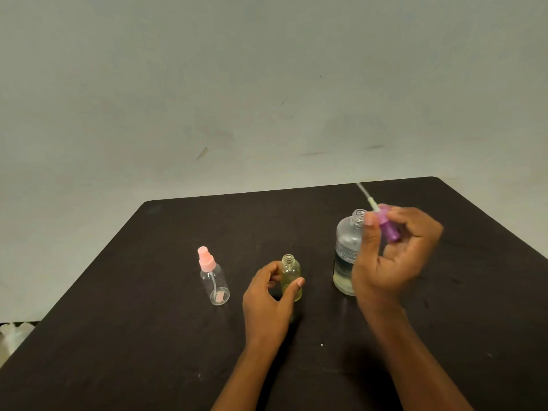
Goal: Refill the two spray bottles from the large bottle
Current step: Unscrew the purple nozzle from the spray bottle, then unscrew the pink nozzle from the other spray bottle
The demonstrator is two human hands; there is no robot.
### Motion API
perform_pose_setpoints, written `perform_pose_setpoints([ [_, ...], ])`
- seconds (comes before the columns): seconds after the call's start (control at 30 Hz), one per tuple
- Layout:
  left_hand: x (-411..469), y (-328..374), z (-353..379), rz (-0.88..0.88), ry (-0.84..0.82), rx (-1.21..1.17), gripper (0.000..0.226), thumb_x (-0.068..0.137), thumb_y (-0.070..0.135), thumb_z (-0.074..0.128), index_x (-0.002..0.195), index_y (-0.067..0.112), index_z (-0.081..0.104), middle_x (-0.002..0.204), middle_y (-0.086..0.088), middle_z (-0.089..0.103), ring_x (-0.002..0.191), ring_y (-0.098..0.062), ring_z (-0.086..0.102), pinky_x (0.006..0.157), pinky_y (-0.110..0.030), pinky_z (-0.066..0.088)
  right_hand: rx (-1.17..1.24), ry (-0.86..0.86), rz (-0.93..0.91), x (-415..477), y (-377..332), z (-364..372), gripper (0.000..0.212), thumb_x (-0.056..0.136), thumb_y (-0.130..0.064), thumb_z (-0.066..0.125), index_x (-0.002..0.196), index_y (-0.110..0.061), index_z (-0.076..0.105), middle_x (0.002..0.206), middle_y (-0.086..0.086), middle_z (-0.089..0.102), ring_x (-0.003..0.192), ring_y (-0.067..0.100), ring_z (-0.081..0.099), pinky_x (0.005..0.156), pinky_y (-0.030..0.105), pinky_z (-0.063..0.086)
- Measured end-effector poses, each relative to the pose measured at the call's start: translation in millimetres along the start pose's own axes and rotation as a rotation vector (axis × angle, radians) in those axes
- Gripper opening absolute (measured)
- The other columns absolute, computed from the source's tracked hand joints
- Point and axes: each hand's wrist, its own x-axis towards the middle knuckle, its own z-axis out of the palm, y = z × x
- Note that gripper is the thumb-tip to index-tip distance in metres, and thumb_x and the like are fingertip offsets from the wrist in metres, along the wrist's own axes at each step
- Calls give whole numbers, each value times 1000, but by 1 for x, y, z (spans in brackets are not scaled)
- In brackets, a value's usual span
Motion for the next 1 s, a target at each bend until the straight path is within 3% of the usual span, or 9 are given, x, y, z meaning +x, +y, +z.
perform_pose_setpoints([
  [0.1, 0, -2, 1, 1, 7, -11, 35, 74, 31, 80, 99, 42, 59, 98, 18, 65, 94, -1, 60, 74, -10, 44, -45, 82, 96, 10, 16, -12, 19, 91, -5, 64, 105, -4, 50, 103, 17, 44, 90, 36, 54, 80, 36, 48],
  [0.2, 1, -3, 2, 6, 11, -1, 36, 74, 33, 80, 105, 34, 62, 98, 17, 65, 95, -1, 60, 75, -10, 43, -260, 108, 298, 13, 33, -25, 21, 91, -11, 65, 105, 1, 54, 104, 10, 47, 91, 16, 51, 78, 28, 46],
  [0.3, 1, -3, 2, 3, 12, 1, 36, 75, 33, 79, 105, 35, 60, 99, 18, 65, 95, 0, 59, 77, -10, 43, -498, -43, 609, 12, 47, -35, 24, 87, -11, 67, 107, -7, 56, 109, 11, 53, 93, 20, 55, 76, 24, 41],
  [0.37, 0, -3, 2, 5, 12, 1, 38, 75, 33, 79, 108, 34, 61, 101, 18, 65, 96, -1, 59, 79, -12, 43, -659, -202, 713, 10, 54, -41, 22, 85, -9, 69, 104, -11, 59, 111, 12, 55, 94, 25, 57, 78, 27, 40],
  [0.53, -1, 1, 1, 12, 17, -26, 51, 74, 29, 80, 117, 33, 53, 98, 20, 63, 93, 4, 58, 82, -14, 45, -818, -471, 758, 8, 57, -44, 17, 86, -10, 65, 102, -13, 60, 109, 11, 55, 87, 24, 53, 75, 32, 40],
  [0.67, 0, 0, 1, 17, 24, -40, 55, 73, 30, 81, 120, 31, 54, 98, 18, 64, 93, 5, 58, 83, -16, 46, -877, -601, 762, 7, 59, -44, 18, 84, -9, 66, 101, -14, 61, 108, 11, 56, 94, 29, 56, 78, 35, 42],
  [0.9, 2, -2, 2, 33, 35, -44, 56, 71, 31, 82, 120, 31, 53, 99, 17, 63, 94, 1, 58, 83, -15, 45, -899, -655, 773, 6, 62, -44, 25, 83, -13, 70, 107, -13, 61, 107, 10, 58, 96, 27, 56, 78, 33, 41],
  [1.0, 3, -3, 2, 30, 54, -49, 58, 71, 30, 82, 120, 30, 52, 98, 16, 63, 93, 0, 58, 81, -13, 44, -873, -551, 674, 6, 61, -42, 26, 86, -16, 68, 111, -11, 61, 112, 12, 56, 99, 29, 57, 82, 36, 42],
])
